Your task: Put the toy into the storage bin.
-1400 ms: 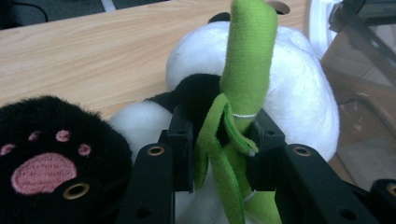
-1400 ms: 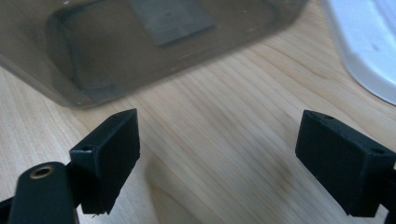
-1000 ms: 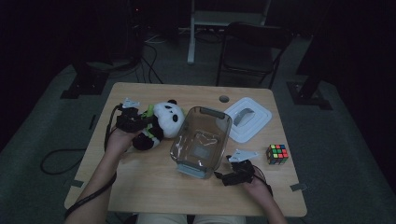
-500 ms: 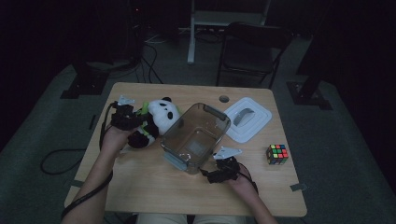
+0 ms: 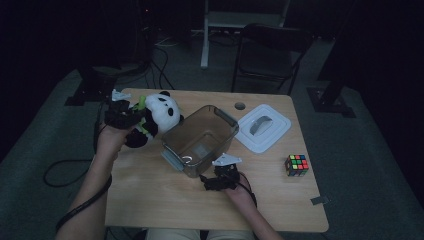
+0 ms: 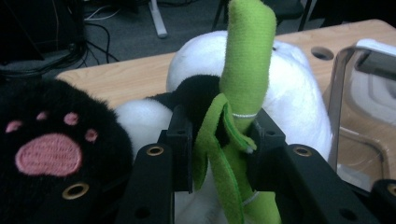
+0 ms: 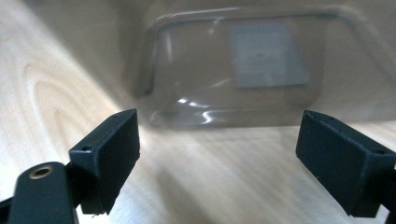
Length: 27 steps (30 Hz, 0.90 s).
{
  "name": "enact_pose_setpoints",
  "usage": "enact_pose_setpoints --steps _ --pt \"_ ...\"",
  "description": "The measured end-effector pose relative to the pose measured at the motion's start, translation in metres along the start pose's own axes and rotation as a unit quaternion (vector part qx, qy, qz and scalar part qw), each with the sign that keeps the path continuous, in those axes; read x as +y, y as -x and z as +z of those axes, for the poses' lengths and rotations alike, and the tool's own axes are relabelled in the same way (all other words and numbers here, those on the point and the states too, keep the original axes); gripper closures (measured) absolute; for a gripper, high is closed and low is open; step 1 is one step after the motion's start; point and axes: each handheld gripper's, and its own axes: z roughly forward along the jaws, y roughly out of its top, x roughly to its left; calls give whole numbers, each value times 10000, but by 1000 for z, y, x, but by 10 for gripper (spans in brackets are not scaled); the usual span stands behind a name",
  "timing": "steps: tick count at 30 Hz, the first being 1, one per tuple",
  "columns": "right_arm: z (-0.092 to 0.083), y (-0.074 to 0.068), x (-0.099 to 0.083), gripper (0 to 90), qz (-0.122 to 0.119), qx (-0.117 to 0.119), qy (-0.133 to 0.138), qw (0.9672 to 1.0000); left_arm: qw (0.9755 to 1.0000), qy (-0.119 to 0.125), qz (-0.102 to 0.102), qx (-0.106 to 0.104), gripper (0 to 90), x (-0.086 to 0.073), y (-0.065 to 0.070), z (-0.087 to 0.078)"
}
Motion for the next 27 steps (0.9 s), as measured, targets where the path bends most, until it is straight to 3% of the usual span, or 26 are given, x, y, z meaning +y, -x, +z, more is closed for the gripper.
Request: enact_pose_setpoints --steps 4,12,15,21,27 --pt "-3 0 -7 133 -55 66 -66 9999 9997 190 -118 -27 684 7 -2 -12" --pt "-6 5 -5 134 27 27 -27 10000 9992 312 -111 -245 683 18 17 -16" --pt "-2 0 0 134 64 25 -13 10000 9985 365 -115 -380 683 23 26 -15" --pt "14 -12 14 130 247 -221 -48 9994 9971 440 -127 -610 683 35 45 -11" --pt "14 -16 15 130 193 -147 -16 9997 9956 438 -66 -820 682 43 71 -4"
